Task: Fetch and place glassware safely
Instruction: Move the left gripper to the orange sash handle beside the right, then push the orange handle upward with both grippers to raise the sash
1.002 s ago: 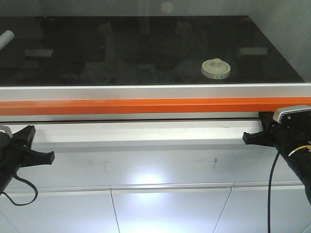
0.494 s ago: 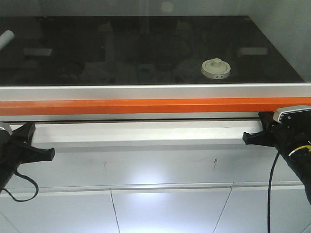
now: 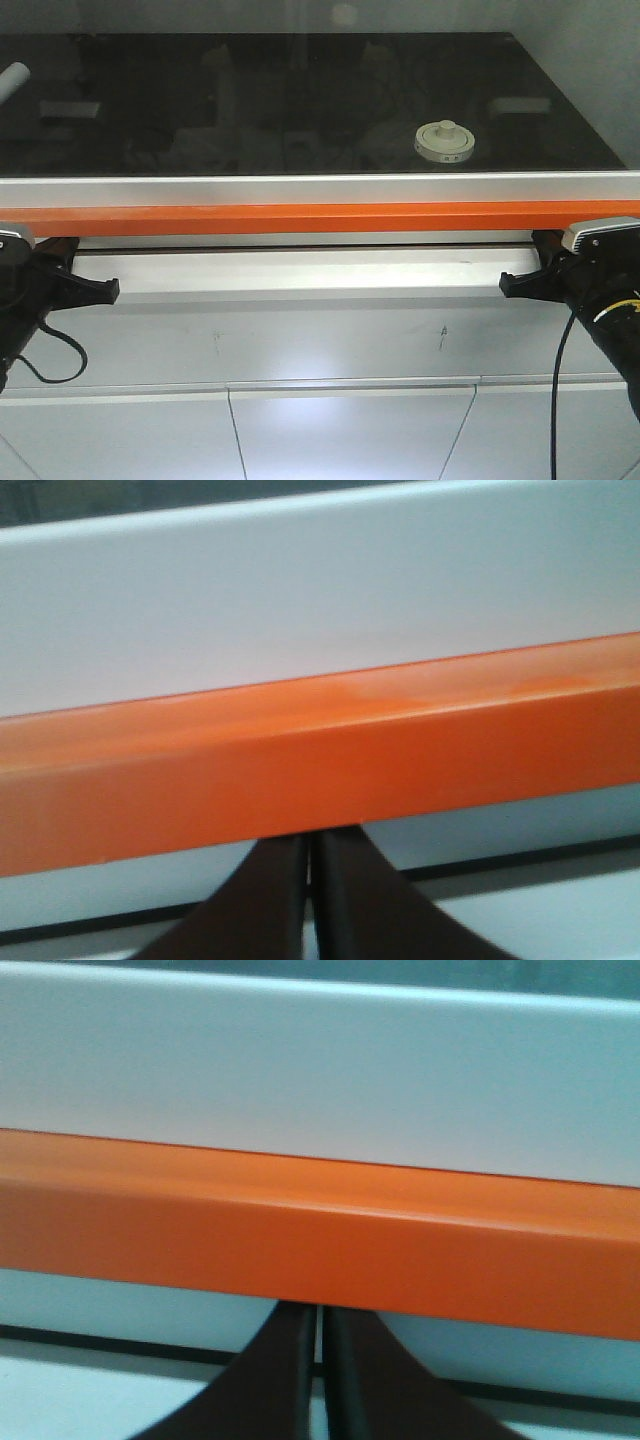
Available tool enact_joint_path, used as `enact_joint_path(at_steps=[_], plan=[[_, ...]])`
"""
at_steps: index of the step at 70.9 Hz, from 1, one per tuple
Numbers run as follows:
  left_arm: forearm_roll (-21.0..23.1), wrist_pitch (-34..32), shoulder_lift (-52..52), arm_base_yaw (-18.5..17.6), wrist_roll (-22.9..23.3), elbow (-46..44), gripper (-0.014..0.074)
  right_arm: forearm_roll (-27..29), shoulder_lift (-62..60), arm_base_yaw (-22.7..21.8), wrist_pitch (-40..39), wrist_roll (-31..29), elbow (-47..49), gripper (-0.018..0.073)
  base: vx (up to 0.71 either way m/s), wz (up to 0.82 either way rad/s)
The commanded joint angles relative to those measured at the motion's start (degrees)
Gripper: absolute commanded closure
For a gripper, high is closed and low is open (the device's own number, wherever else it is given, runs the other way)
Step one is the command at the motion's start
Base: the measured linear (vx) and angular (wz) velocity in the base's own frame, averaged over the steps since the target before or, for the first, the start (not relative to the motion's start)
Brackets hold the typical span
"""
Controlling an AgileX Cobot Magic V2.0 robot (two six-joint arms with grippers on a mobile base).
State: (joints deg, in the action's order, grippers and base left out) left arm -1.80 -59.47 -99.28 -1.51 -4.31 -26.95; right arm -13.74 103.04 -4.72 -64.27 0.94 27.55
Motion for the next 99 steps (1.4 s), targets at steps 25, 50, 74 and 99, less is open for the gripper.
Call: enact_joint_path(at_steps=[25, 50, 74, 99], plan=[[0.44, -6.91, 2.69, 0.02, 0.47, -2.46, 0.0603, -0.05, -2.13, -0.21, -5.73, -0.04, 1.09, 0.0563, 0.00, 0.00], [0.44, -6.46, 6.52, 0.02, 0.42, -2.46, 0.0603, -0.05, -3.20, -0.21, -7.21, -0.02, 1.27, 0.0563, 0.00, 0.00], [0.44, -5.11, 10.25, 0.02, 0.42, -2.94, 0.0603, -0.21, -7.81, -0.21, -2.19, 0.25, 5.22, 0.0563, 0.00, 0.00], [0.18, 3.64, 16.66, 0.02, 0.42, -9.68, 0.0603, -0.21, -13.39, -0.21, 0.76, 1.60, 7.53, 0.0563, 0.00, 0.00]])
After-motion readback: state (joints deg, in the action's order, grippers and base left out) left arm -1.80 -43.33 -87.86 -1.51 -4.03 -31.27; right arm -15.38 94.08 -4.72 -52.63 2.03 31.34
